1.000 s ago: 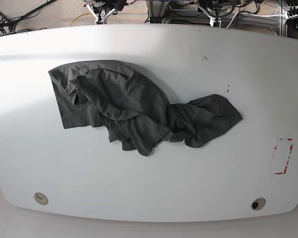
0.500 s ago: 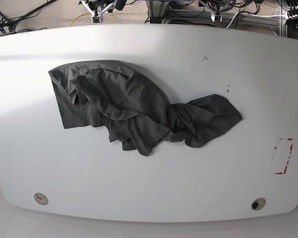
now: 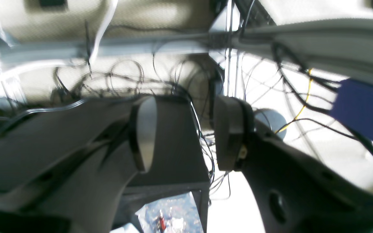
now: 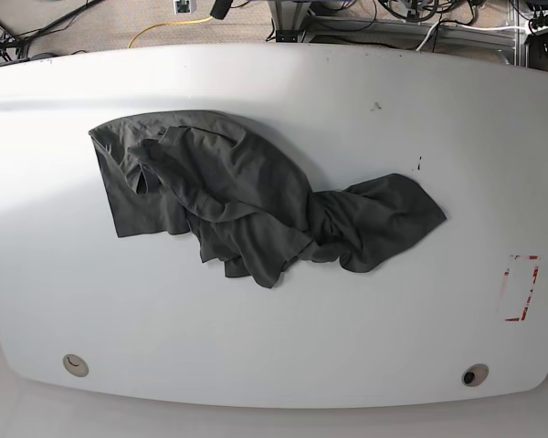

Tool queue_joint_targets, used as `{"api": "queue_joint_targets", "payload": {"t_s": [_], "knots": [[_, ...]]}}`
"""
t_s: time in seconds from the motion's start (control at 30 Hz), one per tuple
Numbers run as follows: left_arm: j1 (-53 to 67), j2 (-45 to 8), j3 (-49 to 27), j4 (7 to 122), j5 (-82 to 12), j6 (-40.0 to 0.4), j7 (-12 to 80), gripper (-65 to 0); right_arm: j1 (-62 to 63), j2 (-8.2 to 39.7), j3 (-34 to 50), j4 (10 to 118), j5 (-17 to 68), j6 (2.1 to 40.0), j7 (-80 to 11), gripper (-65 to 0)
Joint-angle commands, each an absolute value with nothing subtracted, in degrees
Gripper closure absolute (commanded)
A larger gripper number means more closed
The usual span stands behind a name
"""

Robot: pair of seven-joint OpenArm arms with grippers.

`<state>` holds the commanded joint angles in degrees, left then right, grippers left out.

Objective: Fold the T-shirt properly

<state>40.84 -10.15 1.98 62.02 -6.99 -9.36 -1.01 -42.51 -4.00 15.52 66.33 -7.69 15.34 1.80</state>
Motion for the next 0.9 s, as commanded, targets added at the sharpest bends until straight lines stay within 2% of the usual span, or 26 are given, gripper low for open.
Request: {"api": "queue_joint_targets", "payload": {"t_s": [0.2,0.33,0.5,0.7,0.9], "knots": [[48.7,-11.1,0.7,73.9,-7.0,-9.4,-1.0,-25.8,-49.7,-5.6,15.4,75.8,-4.5,15.3,1.8,-17.3],[54.0,-11.1,-3.9,80.9,-7.0,-9.5,-1.0,-25.8,-54.5,-5.3,15.3,81.7,1.0,15.3,1.7,-17.3],[59.6,-11.1,-8.6,90.4,-7.1,-9.5,-1.0,-25.8,-59.6,-5.5,15.2,90.9,3.5,15.4,-2.0,-17.3],[65.2,-11.4,-13.1,100.8,-11.9,-9.5,-1.0,-25.8,-65.5,-5.8,15.2,102.3,8.9,19.7,-4.4,-17.3],[68.9,-11.4,-18.5,109.7,-18.5,-9.5,-0.9,-25.8,-67.0,-5.3,15.6,111.6,12.2,21.1,-7.9,-17.3]]}}
